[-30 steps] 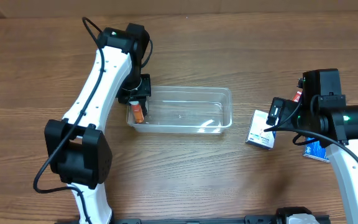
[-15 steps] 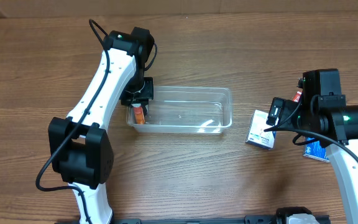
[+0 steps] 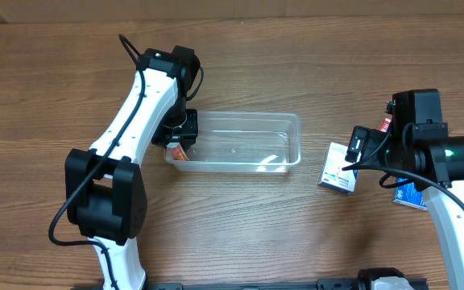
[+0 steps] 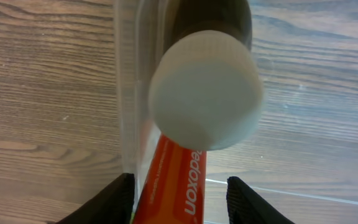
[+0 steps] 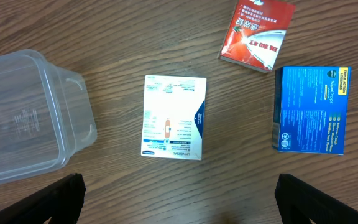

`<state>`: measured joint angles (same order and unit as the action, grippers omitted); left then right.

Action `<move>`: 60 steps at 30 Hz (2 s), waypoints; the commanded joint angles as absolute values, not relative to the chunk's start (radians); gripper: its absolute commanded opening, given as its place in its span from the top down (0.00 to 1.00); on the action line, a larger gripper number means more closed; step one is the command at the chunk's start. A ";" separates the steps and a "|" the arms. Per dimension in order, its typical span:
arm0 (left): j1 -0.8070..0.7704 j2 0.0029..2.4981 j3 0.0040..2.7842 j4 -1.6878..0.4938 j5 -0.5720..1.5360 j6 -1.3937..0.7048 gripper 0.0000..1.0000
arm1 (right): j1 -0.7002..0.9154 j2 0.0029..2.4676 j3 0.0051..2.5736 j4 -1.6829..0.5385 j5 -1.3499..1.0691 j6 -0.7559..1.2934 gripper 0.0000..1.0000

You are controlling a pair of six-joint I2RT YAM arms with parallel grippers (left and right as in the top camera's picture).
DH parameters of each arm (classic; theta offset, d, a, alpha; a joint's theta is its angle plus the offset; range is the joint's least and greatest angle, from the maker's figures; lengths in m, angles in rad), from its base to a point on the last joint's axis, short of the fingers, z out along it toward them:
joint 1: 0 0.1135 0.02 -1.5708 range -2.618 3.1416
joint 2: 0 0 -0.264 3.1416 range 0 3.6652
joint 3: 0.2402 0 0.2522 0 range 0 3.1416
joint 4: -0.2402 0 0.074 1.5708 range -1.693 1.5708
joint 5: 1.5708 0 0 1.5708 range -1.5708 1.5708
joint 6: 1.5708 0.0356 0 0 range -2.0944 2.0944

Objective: Pack container
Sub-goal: 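Place the orange tube into the container beside the bottle, then grasp the white medicine box with the right gripper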

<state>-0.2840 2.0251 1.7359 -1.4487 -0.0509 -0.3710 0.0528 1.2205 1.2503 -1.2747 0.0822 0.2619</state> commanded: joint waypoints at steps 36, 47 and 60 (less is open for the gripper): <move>0.112 1.404 1.802 -1.436 0.097 -0.111 0.00 | 0.049 1.443 1.270 -1.192 0.078 0.485 0.00; 0.125 1.490 1.802 -1.451 0.097 -0.081 0.00 | 0.049 1.810 1.269 -1.158 0.073 0.576 0.00; 0.125 1.493 1.802 -1.451 0.097 -0.081 0.00 | 0.049 1.814 1.194 -1.104 0.051 0.384 0.00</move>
<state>0.1188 1.4891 1.7866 -1.4506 0.0795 -0.1001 0.0528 1.8229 1.2148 -1.1091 0.0460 0.4290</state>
